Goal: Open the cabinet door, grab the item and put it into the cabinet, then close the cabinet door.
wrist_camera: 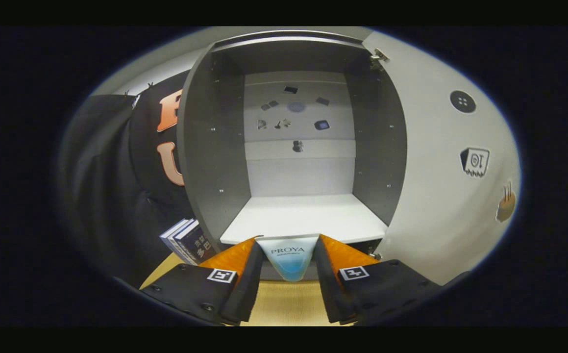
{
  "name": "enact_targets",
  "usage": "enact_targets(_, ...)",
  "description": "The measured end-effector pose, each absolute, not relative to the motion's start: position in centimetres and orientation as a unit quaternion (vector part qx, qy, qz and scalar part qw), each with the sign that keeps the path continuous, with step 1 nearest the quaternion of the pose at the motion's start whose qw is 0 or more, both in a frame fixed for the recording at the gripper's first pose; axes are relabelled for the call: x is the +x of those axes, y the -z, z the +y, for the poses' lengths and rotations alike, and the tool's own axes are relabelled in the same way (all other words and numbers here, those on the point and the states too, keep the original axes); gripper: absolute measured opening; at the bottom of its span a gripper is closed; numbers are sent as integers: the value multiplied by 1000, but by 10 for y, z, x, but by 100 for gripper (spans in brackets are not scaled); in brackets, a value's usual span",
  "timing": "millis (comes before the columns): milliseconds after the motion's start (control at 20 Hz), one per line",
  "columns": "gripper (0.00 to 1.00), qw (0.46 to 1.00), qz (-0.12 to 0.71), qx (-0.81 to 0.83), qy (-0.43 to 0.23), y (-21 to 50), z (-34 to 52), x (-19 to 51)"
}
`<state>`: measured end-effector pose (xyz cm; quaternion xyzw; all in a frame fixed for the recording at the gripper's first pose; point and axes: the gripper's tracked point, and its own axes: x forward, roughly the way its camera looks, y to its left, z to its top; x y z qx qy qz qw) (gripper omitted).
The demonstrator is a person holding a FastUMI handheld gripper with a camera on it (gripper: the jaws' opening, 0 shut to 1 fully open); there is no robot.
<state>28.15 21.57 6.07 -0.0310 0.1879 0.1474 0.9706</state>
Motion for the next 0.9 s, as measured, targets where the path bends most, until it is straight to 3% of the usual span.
enact_targets(300, 62, 974, 178, -31, -134, -88, 221, 349)
enact_targets(900, 63, 959, 255, -37, -118, -26, 227, 412)
